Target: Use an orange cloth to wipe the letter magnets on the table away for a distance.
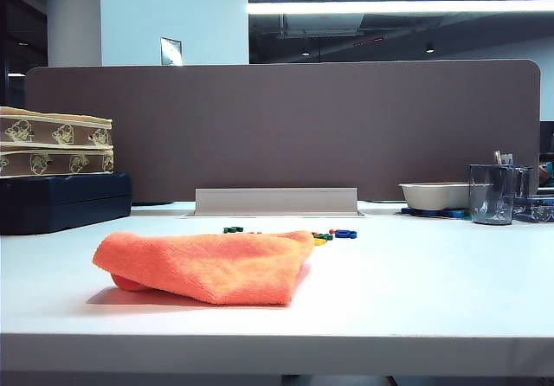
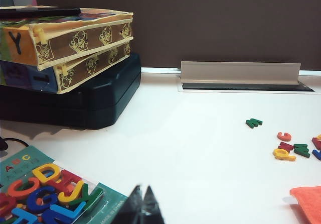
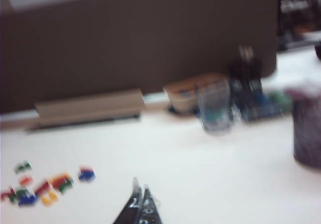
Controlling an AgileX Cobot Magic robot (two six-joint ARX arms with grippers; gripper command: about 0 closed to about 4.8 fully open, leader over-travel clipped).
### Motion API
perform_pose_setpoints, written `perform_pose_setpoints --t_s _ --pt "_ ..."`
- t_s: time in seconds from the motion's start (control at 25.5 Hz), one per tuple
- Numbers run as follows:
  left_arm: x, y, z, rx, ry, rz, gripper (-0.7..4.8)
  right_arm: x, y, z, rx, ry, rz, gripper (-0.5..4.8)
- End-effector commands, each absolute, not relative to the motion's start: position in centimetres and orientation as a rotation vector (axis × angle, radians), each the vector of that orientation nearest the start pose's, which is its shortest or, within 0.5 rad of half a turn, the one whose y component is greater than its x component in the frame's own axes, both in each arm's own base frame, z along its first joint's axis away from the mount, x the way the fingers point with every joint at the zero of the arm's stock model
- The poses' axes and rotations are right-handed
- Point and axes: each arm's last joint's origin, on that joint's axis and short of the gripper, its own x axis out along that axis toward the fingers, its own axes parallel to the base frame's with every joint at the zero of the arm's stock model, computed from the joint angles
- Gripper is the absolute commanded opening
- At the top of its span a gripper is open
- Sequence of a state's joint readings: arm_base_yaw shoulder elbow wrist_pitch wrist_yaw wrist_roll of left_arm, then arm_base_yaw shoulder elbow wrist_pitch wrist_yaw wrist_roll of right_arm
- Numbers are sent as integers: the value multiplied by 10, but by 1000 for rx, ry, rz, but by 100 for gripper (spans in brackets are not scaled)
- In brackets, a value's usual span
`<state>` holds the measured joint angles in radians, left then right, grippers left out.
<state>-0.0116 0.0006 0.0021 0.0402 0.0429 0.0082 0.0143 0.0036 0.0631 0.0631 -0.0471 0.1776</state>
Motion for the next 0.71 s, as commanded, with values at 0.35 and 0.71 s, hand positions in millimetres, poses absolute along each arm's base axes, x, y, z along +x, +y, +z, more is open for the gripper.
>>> perform_pose_setpoints --t_s 0.35,0.71 --pt "97 -3 173 5 -72 -94 -5 81 7 229 99 -153 221 28" --pt "95 -4 179 4 -94 -105 -5 113 13 255 96 8 403 45"
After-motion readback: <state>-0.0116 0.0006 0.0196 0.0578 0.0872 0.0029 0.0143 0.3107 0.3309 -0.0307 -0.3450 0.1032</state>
